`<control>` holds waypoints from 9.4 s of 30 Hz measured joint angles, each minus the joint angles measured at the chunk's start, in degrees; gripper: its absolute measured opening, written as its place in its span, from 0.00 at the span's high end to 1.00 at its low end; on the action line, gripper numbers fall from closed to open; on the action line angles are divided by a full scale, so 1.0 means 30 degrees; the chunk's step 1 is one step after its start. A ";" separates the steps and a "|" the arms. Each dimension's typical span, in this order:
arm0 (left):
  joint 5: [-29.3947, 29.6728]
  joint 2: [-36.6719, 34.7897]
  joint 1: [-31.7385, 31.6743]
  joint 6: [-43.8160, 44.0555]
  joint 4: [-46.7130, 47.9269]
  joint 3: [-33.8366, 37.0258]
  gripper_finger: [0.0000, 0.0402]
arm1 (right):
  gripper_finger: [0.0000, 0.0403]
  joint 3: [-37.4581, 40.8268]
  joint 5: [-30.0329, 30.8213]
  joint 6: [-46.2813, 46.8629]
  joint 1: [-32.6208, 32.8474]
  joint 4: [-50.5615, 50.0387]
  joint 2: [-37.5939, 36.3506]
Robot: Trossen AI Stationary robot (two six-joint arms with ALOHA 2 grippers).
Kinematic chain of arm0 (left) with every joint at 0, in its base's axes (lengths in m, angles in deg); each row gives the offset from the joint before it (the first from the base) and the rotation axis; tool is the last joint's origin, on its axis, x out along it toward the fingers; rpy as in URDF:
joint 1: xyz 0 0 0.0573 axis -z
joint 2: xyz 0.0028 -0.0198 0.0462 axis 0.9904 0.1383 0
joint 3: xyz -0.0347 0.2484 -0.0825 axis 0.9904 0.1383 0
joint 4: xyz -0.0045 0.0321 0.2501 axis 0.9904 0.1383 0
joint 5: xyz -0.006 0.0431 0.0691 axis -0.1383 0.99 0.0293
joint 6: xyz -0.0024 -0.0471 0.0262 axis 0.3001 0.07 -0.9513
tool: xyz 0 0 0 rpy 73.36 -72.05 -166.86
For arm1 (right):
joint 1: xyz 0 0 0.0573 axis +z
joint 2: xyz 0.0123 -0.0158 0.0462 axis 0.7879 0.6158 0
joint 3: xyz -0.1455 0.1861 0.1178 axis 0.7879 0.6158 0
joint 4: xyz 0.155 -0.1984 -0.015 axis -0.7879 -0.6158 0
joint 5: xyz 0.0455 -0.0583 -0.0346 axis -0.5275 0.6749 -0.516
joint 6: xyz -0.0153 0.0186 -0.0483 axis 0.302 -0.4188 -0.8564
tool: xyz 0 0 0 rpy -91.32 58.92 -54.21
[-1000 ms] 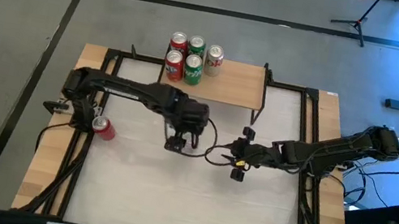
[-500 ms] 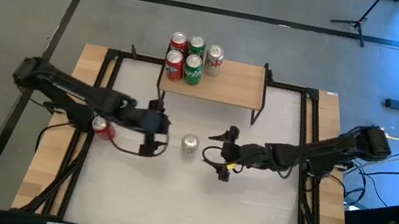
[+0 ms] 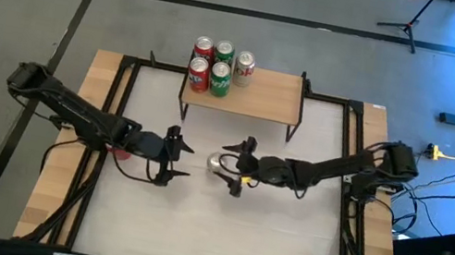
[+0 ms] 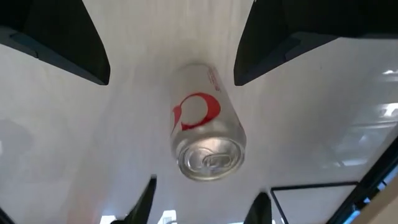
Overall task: Place canned beverage on shelf
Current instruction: Put the silver soda can aligned with the other silver soda can on the shelf, then put the bottom red black soda can on the shelf
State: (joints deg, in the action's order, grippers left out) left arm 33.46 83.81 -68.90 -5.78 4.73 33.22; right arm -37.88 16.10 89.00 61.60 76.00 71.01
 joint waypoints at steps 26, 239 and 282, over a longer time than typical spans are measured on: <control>0.0000 0.0002 0.0007 0.0073 -0.0098 -0.0007 0.17 | 0.04 -0.0903 -0.1428 0.0182 -0.0612 -0.0265 0.2291; -0.0015 0.4667 0.1871 0.0688 -1.2517 -0.0007 0.17 | 0.08 -1.2473 0.2404 2.6712 1.7453 -3.8813 -0.6237; 0.0656 0.5248 0.3140 0.1647 -1.4386 -0.0007 0.17 | 0.08 -1.1174 -0.6217 3.5612 2.0043 -3.7692 -0.0885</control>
State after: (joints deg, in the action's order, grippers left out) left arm 35.43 99.55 -59.48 -0.84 -38.43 33.20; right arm -71.41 -2.55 195.83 121.73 -37.08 68.36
